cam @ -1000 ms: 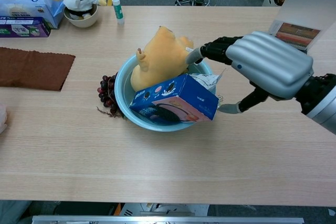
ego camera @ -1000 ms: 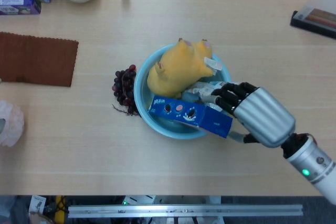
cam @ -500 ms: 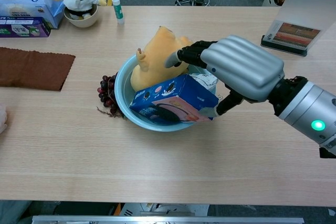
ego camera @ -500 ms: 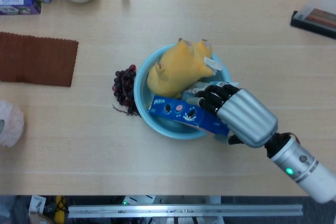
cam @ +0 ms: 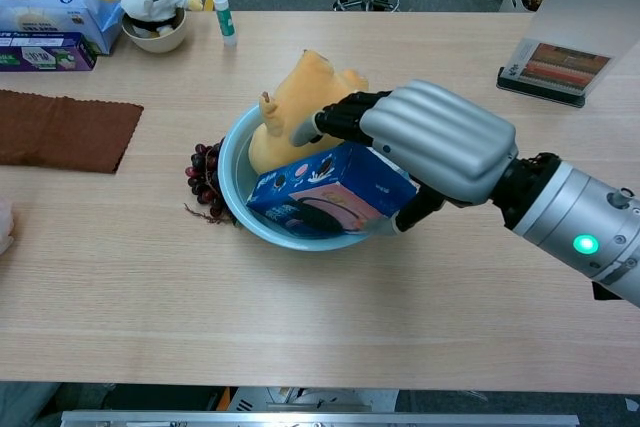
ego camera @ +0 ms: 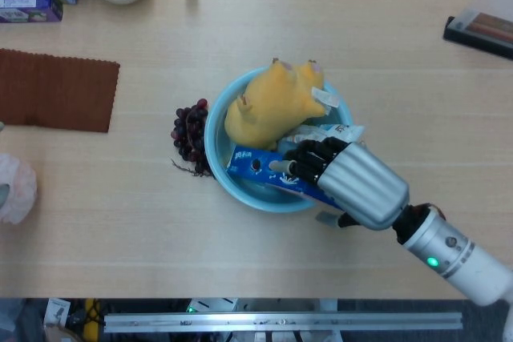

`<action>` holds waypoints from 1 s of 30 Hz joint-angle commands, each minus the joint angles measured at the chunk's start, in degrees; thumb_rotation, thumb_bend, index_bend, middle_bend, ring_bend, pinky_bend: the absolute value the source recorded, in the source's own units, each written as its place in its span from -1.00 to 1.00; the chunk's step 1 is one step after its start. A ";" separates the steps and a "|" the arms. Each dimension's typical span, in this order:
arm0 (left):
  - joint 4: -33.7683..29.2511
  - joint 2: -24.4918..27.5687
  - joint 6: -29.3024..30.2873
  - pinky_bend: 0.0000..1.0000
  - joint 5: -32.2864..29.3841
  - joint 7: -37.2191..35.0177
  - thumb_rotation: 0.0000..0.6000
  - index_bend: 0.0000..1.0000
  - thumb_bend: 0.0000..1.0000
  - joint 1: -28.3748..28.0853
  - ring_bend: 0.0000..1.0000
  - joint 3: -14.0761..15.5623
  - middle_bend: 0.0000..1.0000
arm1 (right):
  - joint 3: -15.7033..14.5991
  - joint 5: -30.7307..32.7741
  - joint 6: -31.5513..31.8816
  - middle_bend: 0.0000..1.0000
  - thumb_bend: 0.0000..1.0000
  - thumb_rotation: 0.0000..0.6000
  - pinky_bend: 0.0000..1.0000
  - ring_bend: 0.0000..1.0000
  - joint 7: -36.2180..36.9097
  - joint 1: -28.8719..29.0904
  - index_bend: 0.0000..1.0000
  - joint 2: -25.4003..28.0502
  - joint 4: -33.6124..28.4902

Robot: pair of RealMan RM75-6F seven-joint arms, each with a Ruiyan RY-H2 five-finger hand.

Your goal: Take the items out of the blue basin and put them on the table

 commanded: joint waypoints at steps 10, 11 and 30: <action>-0.55 -0.01 -0.52 -0.33 0.15 0.53 1.00 -0.63 -0.46 -0.41 -0.53 0.03 -0.52 | 1.50 3.99 1.34 -0.42 -0.97 1.00 -0.22 -0.51 -3.32 0.54 -0.53 -1.77 4.69; -0.59 -0.04 -0.60 -0.33 0.17 0.57 1.00 -0.63 -0.46 -0.47 -0.53 0.03 -0.52 | 1.66 4.53 1.38 -0.42 -0.97 1.00 -0.22 -0.51 -3.39 0.57 -0.53 -1.80 4.91; -1.38 0.47 -2.26 -0.33 -0.23 1.30 1.00 -0.63 -0.46 -1.23 -0.53 0.44 -0.52 | 3.30 15.08 0.54 -0.38 -0.85 1.00 0.09 -0.42 -3.94 1.94 -0.53 -0.77 5.47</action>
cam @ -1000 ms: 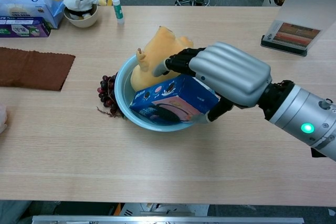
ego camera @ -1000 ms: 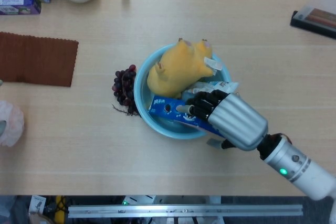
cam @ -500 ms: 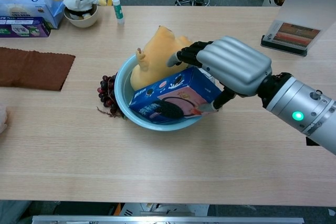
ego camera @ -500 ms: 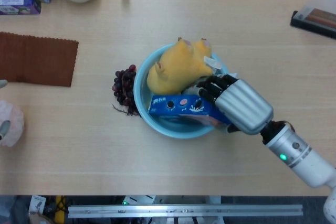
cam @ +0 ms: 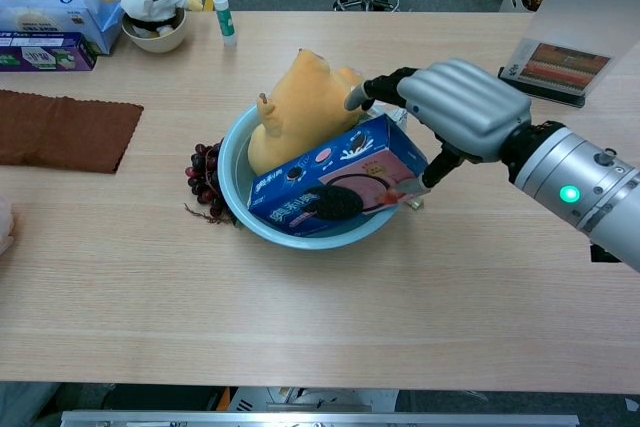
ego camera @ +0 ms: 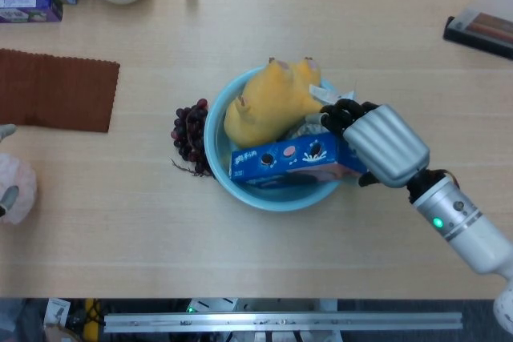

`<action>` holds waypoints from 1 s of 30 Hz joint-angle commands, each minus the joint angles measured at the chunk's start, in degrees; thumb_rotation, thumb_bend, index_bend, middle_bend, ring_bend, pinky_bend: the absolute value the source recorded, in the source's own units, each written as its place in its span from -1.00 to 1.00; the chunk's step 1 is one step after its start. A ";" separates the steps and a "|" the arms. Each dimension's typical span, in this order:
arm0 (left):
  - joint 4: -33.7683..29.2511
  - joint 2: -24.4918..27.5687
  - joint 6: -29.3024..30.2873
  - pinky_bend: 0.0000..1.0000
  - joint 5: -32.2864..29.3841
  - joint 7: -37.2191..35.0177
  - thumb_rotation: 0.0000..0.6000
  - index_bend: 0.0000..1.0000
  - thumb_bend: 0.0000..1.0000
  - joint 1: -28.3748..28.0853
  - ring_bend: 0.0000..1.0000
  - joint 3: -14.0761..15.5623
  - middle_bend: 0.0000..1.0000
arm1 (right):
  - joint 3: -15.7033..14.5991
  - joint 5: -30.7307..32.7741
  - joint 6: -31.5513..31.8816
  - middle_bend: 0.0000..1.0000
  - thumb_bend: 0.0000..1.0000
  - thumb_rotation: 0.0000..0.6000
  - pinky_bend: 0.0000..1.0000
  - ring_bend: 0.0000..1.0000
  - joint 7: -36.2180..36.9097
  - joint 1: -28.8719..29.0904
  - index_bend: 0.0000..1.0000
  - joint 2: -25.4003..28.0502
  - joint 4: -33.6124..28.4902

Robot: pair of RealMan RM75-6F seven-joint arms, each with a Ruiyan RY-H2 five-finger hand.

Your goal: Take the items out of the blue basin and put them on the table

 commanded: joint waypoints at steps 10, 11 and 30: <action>0.10 0.25 -0.12 -0.33 -0.23 -0.37 1.00 -0.62 -0.46 0.00 -0.53 0.11 -0.51 | 0.56 2.87 -0.35 -0.01 -0.48 1.00 0.50 0.08 2.02 1.58 -0.08 -0.45 -0.56; 0.10 0.28 -0.16 -0.33 -0.25 -0.39 1.00 -0.62 -0.46 -0.02 -0.53 0.13 -0.51 | 0.56 2.78 -0.16 0.01 -0.48 1.00 0.52 0.10 2.30 1.59 -0.05 -0.44 -0.58; -0.52 0.98 -0.87 -0.33 -0.83 -0.04 1.00 -0.62 -0.46 -0.41 -0.53 0.16 -0.51 | 2.36 -11.88 8.82 0.14 -0.48 1.00 0.57 0.18 21.33 -0.16 0.15 9.35 -3.60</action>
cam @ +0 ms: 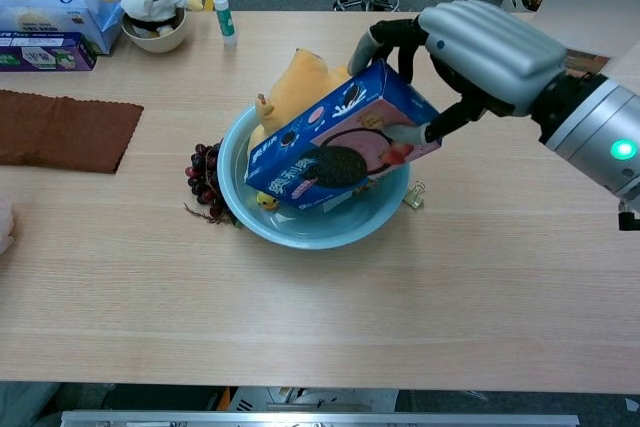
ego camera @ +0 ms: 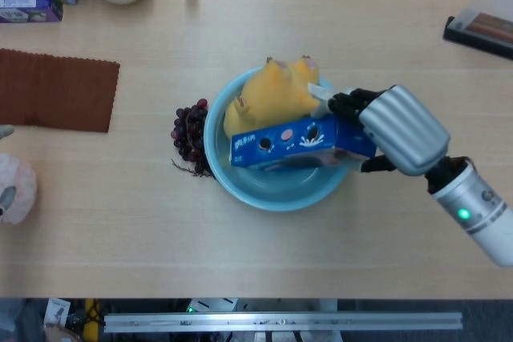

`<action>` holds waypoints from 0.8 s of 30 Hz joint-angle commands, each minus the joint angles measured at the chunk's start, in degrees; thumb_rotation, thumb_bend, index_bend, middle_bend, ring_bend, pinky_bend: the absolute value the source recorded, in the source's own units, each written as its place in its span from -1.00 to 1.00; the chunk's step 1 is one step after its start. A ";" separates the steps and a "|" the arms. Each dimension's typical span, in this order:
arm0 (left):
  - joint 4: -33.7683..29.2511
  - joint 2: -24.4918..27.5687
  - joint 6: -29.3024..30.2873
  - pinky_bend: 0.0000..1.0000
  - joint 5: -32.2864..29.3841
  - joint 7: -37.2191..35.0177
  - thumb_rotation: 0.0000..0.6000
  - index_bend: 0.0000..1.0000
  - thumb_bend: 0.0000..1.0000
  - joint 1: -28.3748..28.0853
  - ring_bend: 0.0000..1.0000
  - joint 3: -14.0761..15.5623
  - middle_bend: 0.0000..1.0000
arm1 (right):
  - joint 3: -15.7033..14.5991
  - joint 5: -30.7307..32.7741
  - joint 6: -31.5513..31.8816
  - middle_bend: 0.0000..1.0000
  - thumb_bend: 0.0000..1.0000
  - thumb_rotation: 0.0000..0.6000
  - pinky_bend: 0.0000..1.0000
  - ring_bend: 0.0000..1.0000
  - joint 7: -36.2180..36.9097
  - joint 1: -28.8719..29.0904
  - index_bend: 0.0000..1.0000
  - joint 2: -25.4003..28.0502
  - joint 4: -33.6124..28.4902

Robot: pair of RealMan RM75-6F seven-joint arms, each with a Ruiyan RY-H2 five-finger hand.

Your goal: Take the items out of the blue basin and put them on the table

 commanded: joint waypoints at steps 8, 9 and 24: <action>-0.79 0.32 -0.26 -0.33 -0.10 0.74 1.00 -0.62 -0.46 -0.26 -0.53 -0.01 -0.51 | 2.97 -4.43 9.82 0.14 -0.48 1.00 0.57 0.18 8.42 -3.74 0.15 8.39 -0.93; -0.88 0.33 -0.24 -0.33 -0.09 0.81 1.00 -0.62 -0.46 -0.27 -0.53 -0.01 -0.51 | 3.29 -4.23 10.57 0.14 -0.48 1.00 0.57 0.18 8.92 -4.13 0.15 9.03 -0.88; -2.22 0.08 -0.91 -0.33 0.03 2.65 1.00 -0.62 -0.46 -0.93 -0.53 0.05 -0.51 | 6.41 5.22 10.66 0.14 -0.48 1.00 0.57 0.18 10.03 -5.50 0.15 11.47 8.20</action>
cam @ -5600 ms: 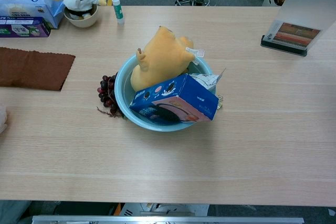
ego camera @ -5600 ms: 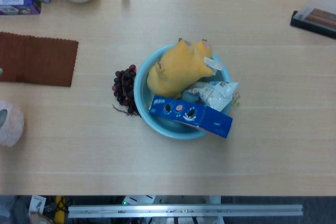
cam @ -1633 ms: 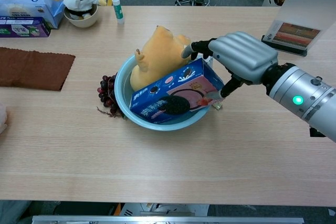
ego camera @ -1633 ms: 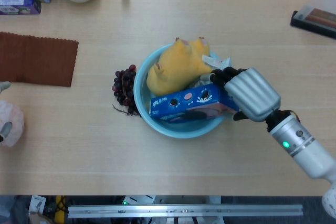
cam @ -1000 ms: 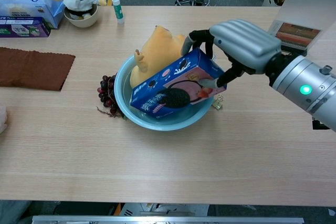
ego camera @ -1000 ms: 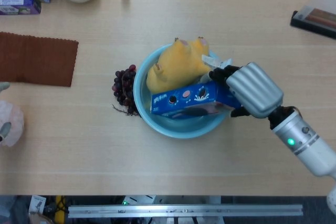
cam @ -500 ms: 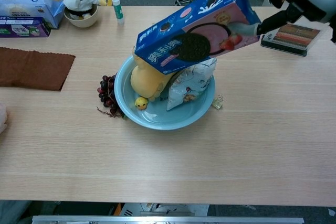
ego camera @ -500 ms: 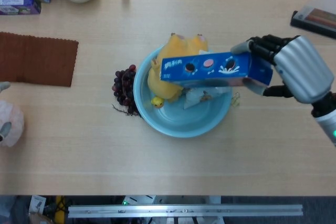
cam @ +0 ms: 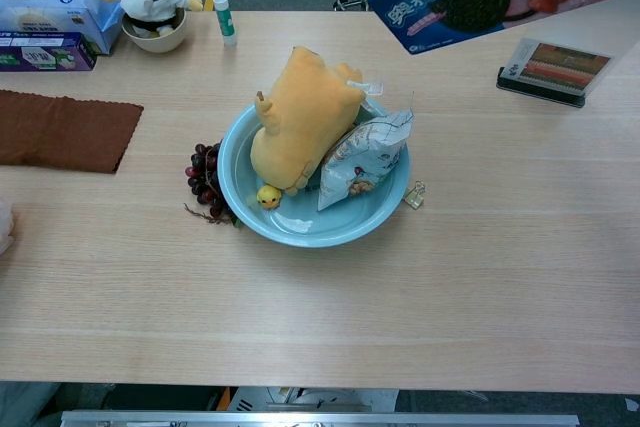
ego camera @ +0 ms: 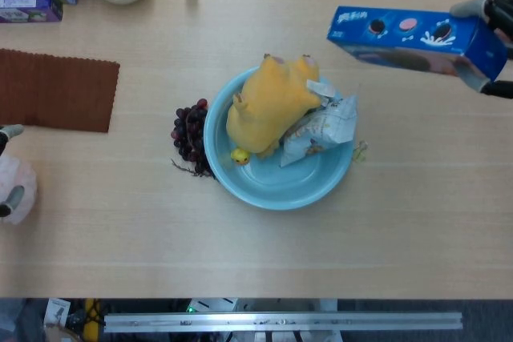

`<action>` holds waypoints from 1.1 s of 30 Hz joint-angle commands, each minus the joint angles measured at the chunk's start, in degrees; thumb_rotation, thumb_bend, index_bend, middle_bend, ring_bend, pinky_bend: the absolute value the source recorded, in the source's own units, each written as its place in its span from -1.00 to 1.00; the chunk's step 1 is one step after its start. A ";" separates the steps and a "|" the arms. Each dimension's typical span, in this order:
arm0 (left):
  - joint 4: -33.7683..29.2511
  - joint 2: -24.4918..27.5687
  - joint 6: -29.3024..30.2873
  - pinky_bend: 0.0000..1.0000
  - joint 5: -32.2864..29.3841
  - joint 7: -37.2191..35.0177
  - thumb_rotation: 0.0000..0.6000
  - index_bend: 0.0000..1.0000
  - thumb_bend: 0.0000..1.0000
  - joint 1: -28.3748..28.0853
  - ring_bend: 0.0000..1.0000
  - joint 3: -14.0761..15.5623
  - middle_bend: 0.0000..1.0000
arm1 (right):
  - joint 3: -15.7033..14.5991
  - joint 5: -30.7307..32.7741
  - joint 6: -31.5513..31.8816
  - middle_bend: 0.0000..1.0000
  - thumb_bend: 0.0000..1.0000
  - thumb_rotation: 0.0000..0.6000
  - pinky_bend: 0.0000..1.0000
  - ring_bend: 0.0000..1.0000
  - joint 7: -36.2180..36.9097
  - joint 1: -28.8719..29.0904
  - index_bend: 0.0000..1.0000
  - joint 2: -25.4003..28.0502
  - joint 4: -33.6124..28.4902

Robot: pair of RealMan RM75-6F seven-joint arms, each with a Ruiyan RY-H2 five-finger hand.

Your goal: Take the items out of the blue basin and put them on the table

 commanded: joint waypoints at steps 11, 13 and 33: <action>-0.24 -0.13 0.01 -0.33 -0.01 0.11 1.00 -0.62 -0.46 -0.02 -0.53 0.21 -0.51 | 1.84 7.23 -10.88 0.14 -0.48 1.00 0.57 0.18 -5.48 8.72 0.15 -11.94 15.62; -0.25 -0.06 0.07 -0.33 0.04 -0.03 1.00 -0.62 -0.46 0.08 -0.53 0.33 -0.51 | 2.10 7.50 -12.02 0.14 -0.48 1.00 0.57 0.18 -6.30 10.34 0.15 -14.15 17.80; 0.41 1.03 0.76 -0.33 -0.88 -2.08 1.00 -0.62 -0.46 0.78 -0.53 0.24 -0.51 | 6.28 11.06 -16.22 0.13 -0.49 1.00 0.52 0.12 -2.96 21.42 0.15 -33.74 35.16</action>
